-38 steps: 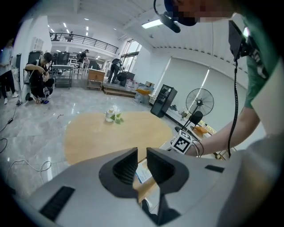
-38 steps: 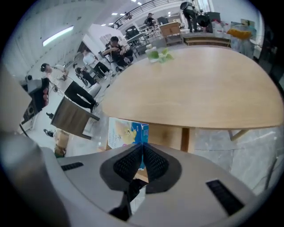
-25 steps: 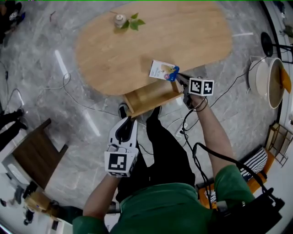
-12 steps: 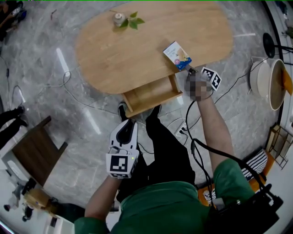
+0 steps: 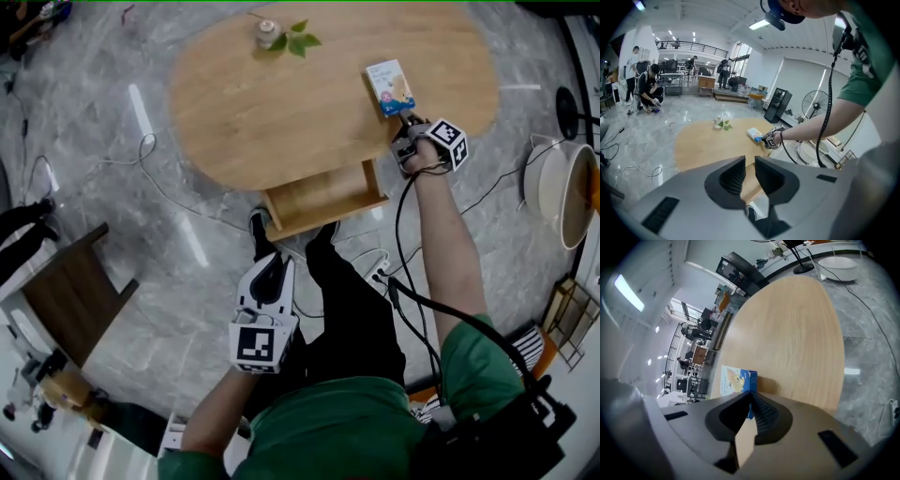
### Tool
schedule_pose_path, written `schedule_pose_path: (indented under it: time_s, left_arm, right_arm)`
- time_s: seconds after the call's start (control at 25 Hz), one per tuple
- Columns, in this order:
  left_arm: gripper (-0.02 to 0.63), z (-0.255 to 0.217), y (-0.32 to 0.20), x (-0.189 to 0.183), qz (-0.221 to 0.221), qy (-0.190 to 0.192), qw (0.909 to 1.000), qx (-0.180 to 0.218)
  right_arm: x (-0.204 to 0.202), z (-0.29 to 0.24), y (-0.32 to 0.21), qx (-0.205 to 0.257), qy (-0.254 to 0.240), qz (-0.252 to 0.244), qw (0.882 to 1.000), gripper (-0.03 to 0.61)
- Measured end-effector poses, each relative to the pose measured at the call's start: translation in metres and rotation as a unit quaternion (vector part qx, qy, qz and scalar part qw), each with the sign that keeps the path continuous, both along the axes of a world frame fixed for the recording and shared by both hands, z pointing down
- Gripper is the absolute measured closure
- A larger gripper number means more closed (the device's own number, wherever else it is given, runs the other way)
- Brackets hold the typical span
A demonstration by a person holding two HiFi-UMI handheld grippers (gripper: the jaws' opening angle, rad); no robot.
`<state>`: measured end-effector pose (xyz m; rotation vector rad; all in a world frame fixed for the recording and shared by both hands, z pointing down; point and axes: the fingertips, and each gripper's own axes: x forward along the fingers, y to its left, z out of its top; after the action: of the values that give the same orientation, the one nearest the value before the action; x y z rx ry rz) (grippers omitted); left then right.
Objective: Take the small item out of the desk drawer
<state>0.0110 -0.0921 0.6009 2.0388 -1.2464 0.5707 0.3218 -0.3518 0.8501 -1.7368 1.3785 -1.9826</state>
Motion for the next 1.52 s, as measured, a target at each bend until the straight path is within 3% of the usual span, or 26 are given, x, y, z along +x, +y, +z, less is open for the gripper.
schedule_pose_path:
  time_s: [0.2,0.32,0.36,0.4,0.48,0.6,0.72,0.96,1.24,1.32,1.52]
  left_arm:
    - [0.538,0.006,0.004,-0.018,-0.024,-0.002,0.9997,-0.004]
    - [0.538,0.007,0.001,-0.031,-0.035,-0.002,0.9994,-0.008]
    - [0.538,0.008,-0.003,-0.035,-0.038,-0.001,0.9993,-0.006]
    - [0.538,0.008,-0.006,-0.038,-0.041,0.0,0.9991,-0.002]
    - [0.538,0.006,-0.012,-0.042,-0.044,0.003,0.999,0.005]
    - [0.538,-0.002,-0.019,-0.042,-0.031,0.003,0.9994,0.015]
    - [0.538,-0.024,-0.037,-0.042,-0.014,0.003,0.9992,0.037]
    - [0.538,-0.1,-0.079,-0.044,0.007,0.017,0.9958,0.09]
    - [0.538,-0.197,-0.129,-0.057,0.026,0.025,0.9839,0.175]
    - [0.538,-0.226,-0.148,-0.065,0.02,0.032,0.9785,0.203]
    - [0.538,-0.301,-0.164,-0.077,0.019,0.04,0.9617,0.271]
  right_arm:
    - [-0.009,0.01,-0.016,-0.001,-0.013,0.025,1.0,0.538]
    - [-0.013,0.017,-0.014,-0.006,0.004,0.025,1.0,0.531]
    - [-0.013,0.018,-0.015,-0.005,0.017,0.02,1.0,0.52]
    - [-0.014,0.018,-0.017,-0.004,0.029,0.014,0.999,0.453]
    - [-0.015,0.012,-0.015,-0.001,0.058,-0.007,0.998,0.374]
    - [-0.02,-0.014,-0.007,0.019,0.119,-0.087,0.989,0.361]
    - [-0.03,-0.059,0.004,0.054,0.167,-0.154,0.972,0.404]
    - [-0.059,-0.208,0.035,0.153,0.227,-0.2,0.941,0.471]
    - [-0.101,-0.387,0.07,0.268,0.283,-0.193,0.9,0.499]
    - [-0.119,-0.436,0.071,0.307,0.301,-0.193,0.882,0.509]
    - [-0.157,-0.542,0.097,0.382,0.366,-0.211,0.822,0.543]
